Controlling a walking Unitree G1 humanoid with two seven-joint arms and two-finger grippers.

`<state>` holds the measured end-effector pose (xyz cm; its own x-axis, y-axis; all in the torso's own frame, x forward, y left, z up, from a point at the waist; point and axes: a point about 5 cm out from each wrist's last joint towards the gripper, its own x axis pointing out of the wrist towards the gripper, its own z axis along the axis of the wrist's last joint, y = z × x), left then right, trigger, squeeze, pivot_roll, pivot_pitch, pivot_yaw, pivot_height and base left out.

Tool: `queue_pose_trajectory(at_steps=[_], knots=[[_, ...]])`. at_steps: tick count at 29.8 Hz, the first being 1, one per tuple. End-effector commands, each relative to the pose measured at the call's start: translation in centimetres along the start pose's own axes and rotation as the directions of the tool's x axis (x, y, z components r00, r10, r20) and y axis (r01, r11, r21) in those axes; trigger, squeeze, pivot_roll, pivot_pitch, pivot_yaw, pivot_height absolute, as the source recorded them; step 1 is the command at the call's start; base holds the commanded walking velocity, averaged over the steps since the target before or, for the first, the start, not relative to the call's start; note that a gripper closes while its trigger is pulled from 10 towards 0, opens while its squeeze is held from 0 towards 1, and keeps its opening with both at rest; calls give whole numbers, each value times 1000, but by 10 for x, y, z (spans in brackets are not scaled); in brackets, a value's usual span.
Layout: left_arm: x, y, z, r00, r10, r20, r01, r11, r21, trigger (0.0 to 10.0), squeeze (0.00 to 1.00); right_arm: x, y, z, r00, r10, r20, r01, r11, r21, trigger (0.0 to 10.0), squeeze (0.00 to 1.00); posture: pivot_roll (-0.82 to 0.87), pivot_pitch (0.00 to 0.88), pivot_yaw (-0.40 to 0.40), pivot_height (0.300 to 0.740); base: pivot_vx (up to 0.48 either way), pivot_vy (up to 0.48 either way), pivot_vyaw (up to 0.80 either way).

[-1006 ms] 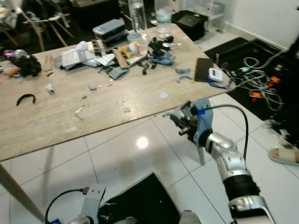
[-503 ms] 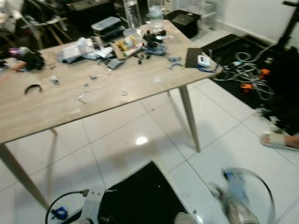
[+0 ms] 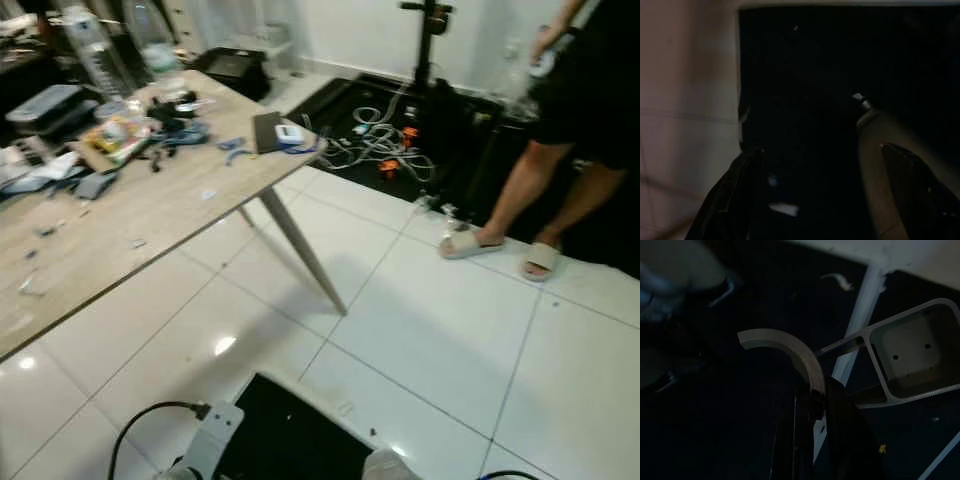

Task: Picking trash to rubbish bin

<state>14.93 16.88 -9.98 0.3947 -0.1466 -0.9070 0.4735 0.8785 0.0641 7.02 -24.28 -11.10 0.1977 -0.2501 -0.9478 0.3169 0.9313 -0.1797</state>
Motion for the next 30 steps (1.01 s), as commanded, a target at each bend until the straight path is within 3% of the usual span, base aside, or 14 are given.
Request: queue_pose_trajectory(at_steps=[1,24,30], knots=[[-2,3,-13,999,9,-46,-7,999,52,10000,0,0,7,2,1000,11,8,-11,1000,-12,10000,0,-115,43,120,740,0,0,-763],[-4,13,-12,998,30,-61,-22,991,133,10000,0,0,19,16,999,29,44,-25,996,-89,10000,0,-93,11,140,740,0,0,-763],[-4,10,-17,996,31,-89,-13,981,192,10000,0,0,21,15,999,34,38,-30,995,-100,10000,0,-91,15,138,740,0,0,-763]])
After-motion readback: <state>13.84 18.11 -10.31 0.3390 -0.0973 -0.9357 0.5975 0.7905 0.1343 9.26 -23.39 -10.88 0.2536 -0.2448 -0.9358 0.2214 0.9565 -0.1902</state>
